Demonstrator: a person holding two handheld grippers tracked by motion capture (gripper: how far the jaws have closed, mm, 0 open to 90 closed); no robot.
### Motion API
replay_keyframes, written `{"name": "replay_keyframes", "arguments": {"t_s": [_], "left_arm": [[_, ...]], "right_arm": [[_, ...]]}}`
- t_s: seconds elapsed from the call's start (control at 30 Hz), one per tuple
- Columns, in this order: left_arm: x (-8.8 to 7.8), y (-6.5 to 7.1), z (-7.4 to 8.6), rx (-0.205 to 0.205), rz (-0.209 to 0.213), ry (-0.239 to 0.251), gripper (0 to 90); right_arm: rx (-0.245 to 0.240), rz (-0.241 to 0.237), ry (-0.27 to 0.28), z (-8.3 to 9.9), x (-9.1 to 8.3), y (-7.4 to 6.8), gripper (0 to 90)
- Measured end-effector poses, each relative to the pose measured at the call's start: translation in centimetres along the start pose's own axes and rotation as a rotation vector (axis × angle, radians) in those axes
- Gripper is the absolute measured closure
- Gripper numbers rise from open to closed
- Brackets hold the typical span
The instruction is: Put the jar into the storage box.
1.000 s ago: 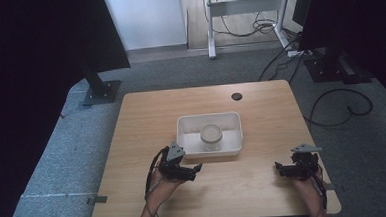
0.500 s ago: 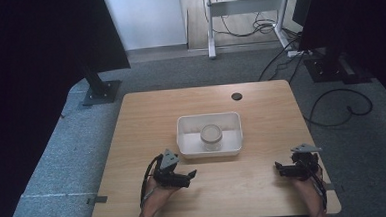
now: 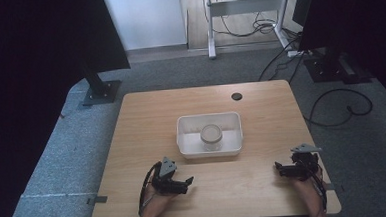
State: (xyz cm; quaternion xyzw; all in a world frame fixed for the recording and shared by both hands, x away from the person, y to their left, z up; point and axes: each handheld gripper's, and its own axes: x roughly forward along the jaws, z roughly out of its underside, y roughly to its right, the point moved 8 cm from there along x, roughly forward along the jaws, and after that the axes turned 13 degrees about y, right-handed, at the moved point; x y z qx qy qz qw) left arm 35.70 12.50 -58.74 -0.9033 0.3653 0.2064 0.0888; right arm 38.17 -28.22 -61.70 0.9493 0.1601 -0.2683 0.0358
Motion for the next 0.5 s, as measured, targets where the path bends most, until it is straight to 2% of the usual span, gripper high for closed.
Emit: {"name": "replay_keyframes", "arguments": {"t_s": [0.17,0.27,0.5], "left_arm": [[0.3,0.1,1.0,-0.006,-0.003,-0.034,5.8],[0.4,0.3,1.6,0.008,-0.009,-0.065,5.8],[0.6,0.4,2.1,0.020,-0.011,-0.100,5.8]], "right_arm": [[0.000,0.000,0.000,0.0,0.0,0.0,0.7],[0.000,0.000,0.000,0.0,0.0,0.0,0.7],[0.000,-0.002,0.000,0.0,0.0,-0.1,0.7]]}}
